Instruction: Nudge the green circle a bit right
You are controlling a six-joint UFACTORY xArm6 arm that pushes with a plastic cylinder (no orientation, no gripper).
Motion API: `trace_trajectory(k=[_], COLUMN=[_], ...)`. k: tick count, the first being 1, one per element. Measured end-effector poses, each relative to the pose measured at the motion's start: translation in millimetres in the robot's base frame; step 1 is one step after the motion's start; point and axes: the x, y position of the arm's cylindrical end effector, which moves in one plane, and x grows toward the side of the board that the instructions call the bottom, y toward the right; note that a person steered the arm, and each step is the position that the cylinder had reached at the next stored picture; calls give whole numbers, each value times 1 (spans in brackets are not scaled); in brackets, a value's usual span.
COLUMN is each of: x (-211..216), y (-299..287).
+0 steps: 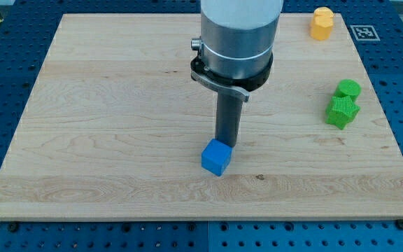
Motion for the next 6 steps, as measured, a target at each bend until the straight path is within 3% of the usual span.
trace_trajectory(k=[4, 5, 6], x=[18, -27, -64], y=[-39, -4, 67])
